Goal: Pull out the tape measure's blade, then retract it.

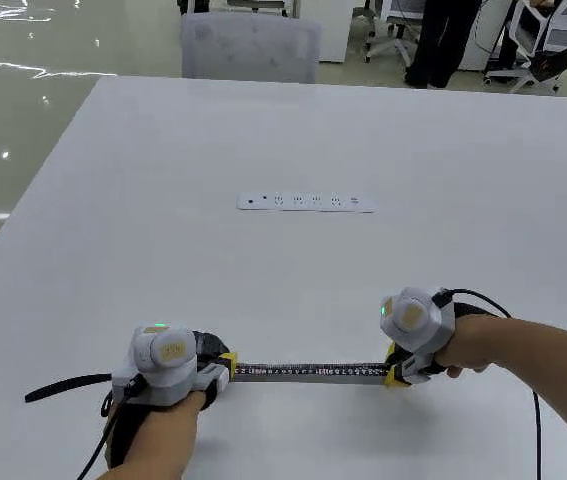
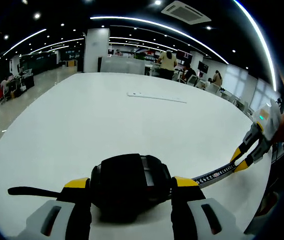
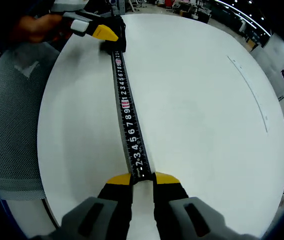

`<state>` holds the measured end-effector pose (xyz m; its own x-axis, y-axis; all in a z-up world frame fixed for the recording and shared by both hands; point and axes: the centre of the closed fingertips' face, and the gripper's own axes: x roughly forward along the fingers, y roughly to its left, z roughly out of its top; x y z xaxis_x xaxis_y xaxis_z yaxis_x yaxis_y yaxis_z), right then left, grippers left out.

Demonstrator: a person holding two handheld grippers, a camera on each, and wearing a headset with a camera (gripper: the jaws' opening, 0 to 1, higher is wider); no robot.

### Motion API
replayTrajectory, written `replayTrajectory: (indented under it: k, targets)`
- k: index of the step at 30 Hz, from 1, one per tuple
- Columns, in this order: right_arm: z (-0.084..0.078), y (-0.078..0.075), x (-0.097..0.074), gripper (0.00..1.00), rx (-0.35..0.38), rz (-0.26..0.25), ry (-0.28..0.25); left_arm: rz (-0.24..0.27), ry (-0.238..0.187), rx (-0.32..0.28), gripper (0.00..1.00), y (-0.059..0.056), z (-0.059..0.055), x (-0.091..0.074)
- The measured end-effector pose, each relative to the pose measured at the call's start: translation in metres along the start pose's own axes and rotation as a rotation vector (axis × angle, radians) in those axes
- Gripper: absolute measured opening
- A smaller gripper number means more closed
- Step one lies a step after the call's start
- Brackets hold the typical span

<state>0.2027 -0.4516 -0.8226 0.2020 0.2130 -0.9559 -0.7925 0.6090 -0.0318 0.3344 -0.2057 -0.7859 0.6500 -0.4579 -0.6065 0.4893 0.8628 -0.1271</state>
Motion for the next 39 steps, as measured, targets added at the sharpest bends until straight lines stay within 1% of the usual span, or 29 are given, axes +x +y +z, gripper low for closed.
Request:
replayTrajectory:
  k: [3,5,9,11,13,16,18,20,21,22,23,24,25,26,33,37,39]
  targets:
    - [-0.001,-0.001,0.001,0.14,0.007,-0.002,-0.008,0.011,-0.024,0.012,0.61,-0.001,0.0,-0.001]
    - [-0.001,-0.001,0.0,0.14,0.011,-0.004,-0.018,0.009,-0.028,0.012,0.61,0.0,0.0,-0.001]
    - [0.0,0.0,-0.001,0.14,0.012,-0.002,-0.029,-0.007,-0.004,0.007,0.6,0.0,0.0,-0.001]
    - [0.0,0.0,0.0,0.14,-0.009,0.003,-0.024,-0.008,0.002,0.007,0.59,0.0,0.0,-0.001]
    - [0.0,0.001,0.0,0.14,-0.012,0.007,-0.024,-0.01,0.005,0.017,0.58,0.001,-0.001,0.0]
    - [0.0,0.0,-0.001,0.14,0.002,0.013,-0.047,-0.017,0.012,0.013,0.58,0.001,-0.001,0.0]
    - [0.0,0.001,-0.001,0.14,-0.021,0.014,-0.062,-0.021,0.018,0.011,0.57,0.001,-0.001,0.0]
    - [0.001,0.0,-0.001,0.14,0.036,0.017,-0.074,-0.027,0.025,0.009,0.57,0.001,-0.001,0.0]
    - [0.001,-0.001,-0.001,0.14,0.03,0.018,-0.076,-0.031,0.027,0.007,0.57,0.001,-0.002,-0.001]
    - [0.001,0.001,-0.002,0.14,0.018,0.017,-0.082,-0.035,0.029,0.013,0.57,0.0,-0.002,-0.001]
    - [0.002,0.002,-0.002,0.14,0.008,0.017,-0.084,-0.042,0.035,0.038,0.57,0.0,-0.002,-0.001]
    - [0.003,0.003,-0.001,0.14,-0.009,0.019,-0.104,-0.043,0.036,0.028,0.57,0.001,-0.001,0.0]
    - [0.003,0.004,-0.002,0.14,-0.009,0.019,-0.116,-0.047,0.037,0.03,0.57,0.001,-0.001,0.0]
    - [0.003,0.003,-0.002,0.14,0.019,0.023,-0.129,-0.048,0.037,0.032,0.57,0.0,-0.002,0.0]
    - [0.005,0.002,-0.001,0.14,0.017,0.031,-0.126,-0.048,0.038,0.021,0.57,0.0,-0.002,0.0]
    - [0.006,0.003,0.0,0.14,0.033,0.026,-0.129,-0.05,0.023,0.01,0.57,0.001,-0.001,-0.001]
    - [0.009,0.004,0.0,0.14,0.054,0.032,-0.142,-0.052,0.025,0.014,0.57,0.0,-0.001,-0.001]
